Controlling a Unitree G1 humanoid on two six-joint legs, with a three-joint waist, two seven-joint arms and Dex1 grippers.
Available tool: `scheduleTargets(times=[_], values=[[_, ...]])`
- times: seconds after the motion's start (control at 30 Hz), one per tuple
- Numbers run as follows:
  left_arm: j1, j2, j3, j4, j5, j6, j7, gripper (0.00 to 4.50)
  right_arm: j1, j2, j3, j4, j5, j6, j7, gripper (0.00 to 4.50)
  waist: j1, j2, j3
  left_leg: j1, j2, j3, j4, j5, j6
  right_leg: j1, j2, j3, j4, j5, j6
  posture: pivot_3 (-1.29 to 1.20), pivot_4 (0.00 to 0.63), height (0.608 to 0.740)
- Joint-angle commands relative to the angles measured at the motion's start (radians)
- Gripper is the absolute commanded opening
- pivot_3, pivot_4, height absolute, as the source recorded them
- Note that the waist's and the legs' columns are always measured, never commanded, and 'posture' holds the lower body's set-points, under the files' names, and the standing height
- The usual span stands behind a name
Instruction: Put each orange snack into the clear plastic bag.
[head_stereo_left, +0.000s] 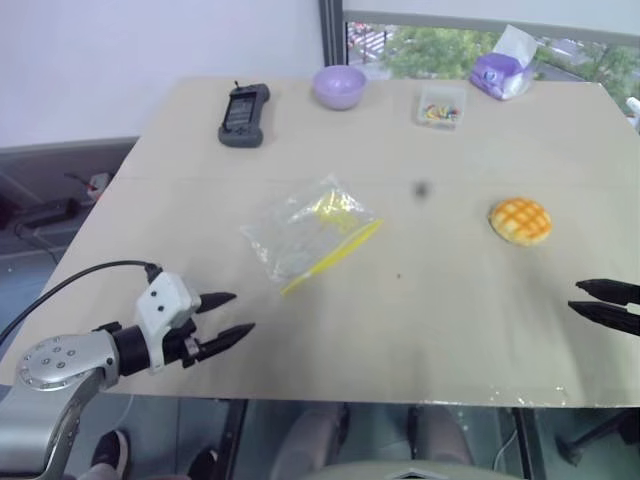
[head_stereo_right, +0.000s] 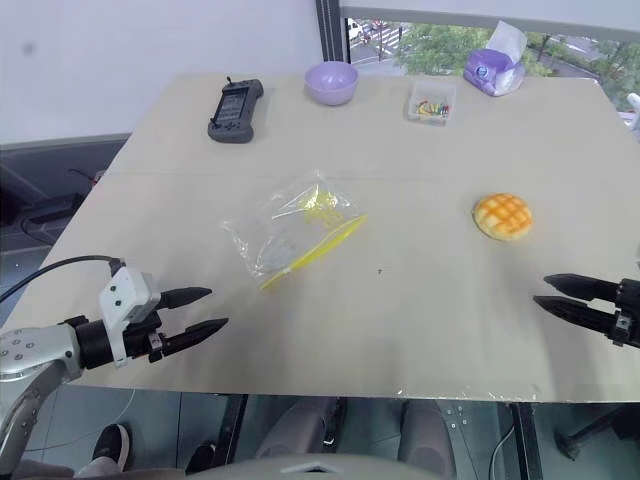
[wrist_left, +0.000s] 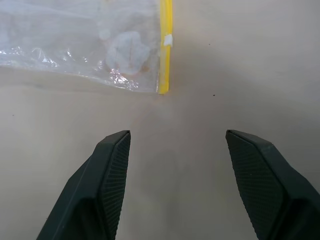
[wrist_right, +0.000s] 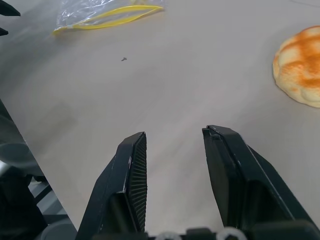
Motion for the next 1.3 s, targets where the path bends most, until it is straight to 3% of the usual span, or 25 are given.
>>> scheduleTargets(times=[0.03,0.17,0.33,0.57,0.77,0.97,1.17,1.3], values=[[-0.013,0.015,0.000,0.000,0.007,-0.017,-0.004,3.23,-0.015,-0.012,-0.010,-0.020,0.009,-0.006,0.003,1.92,0.000,0.000,0.000,0.000,0.000,0.000,0.000,0.000,0.000,0.000,0.000,0.000,0.000,0.000,0.000,0.00,0.150,0.740],[-0.024,0.018,-0.011,0.008,0.017,-0.021,-0.002,3.23,-0.029,0.002,-0.013,-0.032,0.025,-0.031,0.023,1.92,0.000,0.000,0.000,0.000,0.000,0.000,0.000,0.000,0.000,0.000,0.000,0.000,0.000,0.000,0.000,0.00,0.150,0.740],[-0.060,0.012,-0.044,0.037,0.072,-0.050,0.025,3.23,-0.111,0.091,-0.078,-0.114,0.171,-0.091,0.035,1.92,0.000,0.001,0.001,0.001,0.000,0.000,-0.001,0.000,0.000,0.000,0.000,0.000,0.000,0.000,0.000,0.00,0.150,0.740],[-0.208,-0.015,-0.149,0.117,0.177,-0.068,0.131,3.23,-0.125,0.096,-0.060,-0.138,0.185,-0.126,0.041,1.92,0.001,0.001,0.001,0.001,0.000,0.000,-0.001,0.000,0.000,0.001,0.000,0.000,0.000,0.000,0.000,0.00,0.150,0.740],[-0.302,-0.121,-0.169,0.122,0.055,0.204,0.238,3.23,-0.107,0.109,-0.040,-0.133,0.153,-0.163,0.036,1.92,-0.001,0.001,0.000,0.002,0.000,0.000,-0.001,0.000,-0.001,0.001,0.000,0.000,0.001,0.000,0.000,0.00,0.150,0.740],[-0.377,-0.173,-0.206,0.146,0.072,0.328,0.344,3.23,-0.100,0.112,-0.041,-0.128,0.146,-0.173,0.022,1.92,-0.001,0.000,0.000,0.002,0.000,0.000,-0.001,0.002,-0.004,0.001,0.000,0.000,0.002,0.000,0.000,0.00,0.150,0.740],[-0.456,-0.300,-0.175,0.148,-0.031,0.528,0.440,3.23,-0.102,0.111,-0.035,-0.123,0.142,-0.177,0.011,1.92,0.001,0.001,0.000,0.004,0.000,0.000,-0.001,0.002,-0.003,0.003,0.000,0.000,0.002,0.000,0.000,0.00,0.150,0.740],[-0.504,-0.449,-0.135,0.148,-0.097,0.665,0.556,3.23,-0.100,0.117,-0.026,-0.124,0.135,-0.183,0.008,1.92,0.003,0.001,-0.001,0.008,-0.001,0.000,-0.001,0.002,-0.003,0.008,0.000,0.000,0.002,0.000,0.000,0.00,0.150,0.740]])
